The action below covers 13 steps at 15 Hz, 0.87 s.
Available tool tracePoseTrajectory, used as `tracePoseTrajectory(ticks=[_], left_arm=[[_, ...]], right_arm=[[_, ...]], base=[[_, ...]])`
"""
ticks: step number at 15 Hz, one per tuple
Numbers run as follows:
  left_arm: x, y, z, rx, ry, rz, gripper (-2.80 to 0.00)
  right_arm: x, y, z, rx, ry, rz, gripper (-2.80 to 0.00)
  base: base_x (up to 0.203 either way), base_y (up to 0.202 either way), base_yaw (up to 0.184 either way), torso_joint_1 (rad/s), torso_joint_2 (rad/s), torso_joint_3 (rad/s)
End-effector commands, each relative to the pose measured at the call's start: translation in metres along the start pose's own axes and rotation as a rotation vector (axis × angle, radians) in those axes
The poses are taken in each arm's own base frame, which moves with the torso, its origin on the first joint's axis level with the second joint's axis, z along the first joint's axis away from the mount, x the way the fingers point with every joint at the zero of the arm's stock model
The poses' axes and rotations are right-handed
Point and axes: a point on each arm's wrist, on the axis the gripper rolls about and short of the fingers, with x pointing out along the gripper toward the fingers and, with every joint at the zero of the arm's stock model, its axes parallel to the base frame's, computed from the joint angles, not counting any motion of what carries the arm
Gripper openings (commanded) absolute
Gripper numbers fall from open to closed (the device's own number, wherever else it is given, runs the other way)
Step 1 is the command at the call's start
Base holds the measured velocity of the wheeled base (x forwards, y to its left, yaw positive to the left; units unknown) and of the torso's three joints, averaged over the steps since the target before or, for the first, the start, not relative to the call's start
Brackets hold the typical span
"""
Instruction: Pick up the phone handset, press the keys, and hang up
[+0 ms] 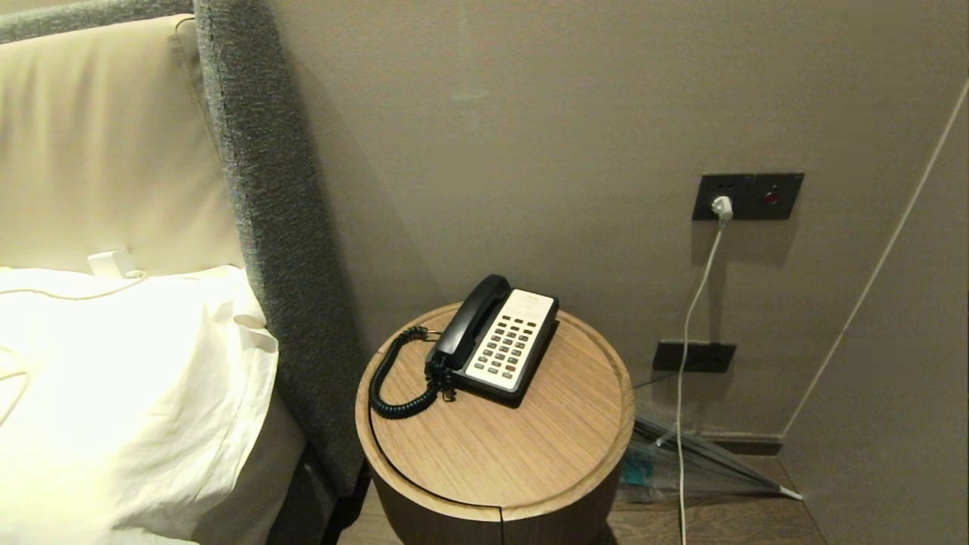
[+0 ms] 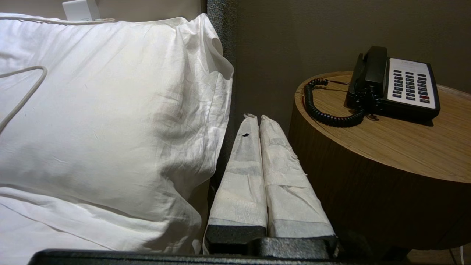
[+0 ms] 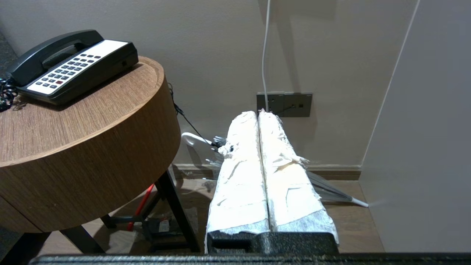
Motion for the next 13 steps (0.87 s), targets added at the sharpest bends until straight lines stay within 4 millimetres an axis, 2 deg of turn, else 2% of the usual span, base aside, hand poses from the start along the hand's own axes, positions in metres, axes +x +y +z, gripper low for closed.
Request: tracePoseTrajectory(ticks=[1, 13], left_arm=[[0.0022, 0.0002, -0.0112, 0.0, 0.04, 0.001, -2.8], [0.0022, 0.0002, -0.0112, 0.0, 0.04, 0.001, -2.8]], right_arm=[[0.0015, -0.0002, -0.0061, -0.01, 0.024, 0.001, -2.8], [0.0015, -0.0002, -0.006, 0.017, 0.023, -0.002, -2.8]], base=[[0.0, 0.0, 0.0, 0.0, 0.0, 0.0], [0.0, 0.0, 0.0, 0.0, 0.0, 0.0]])
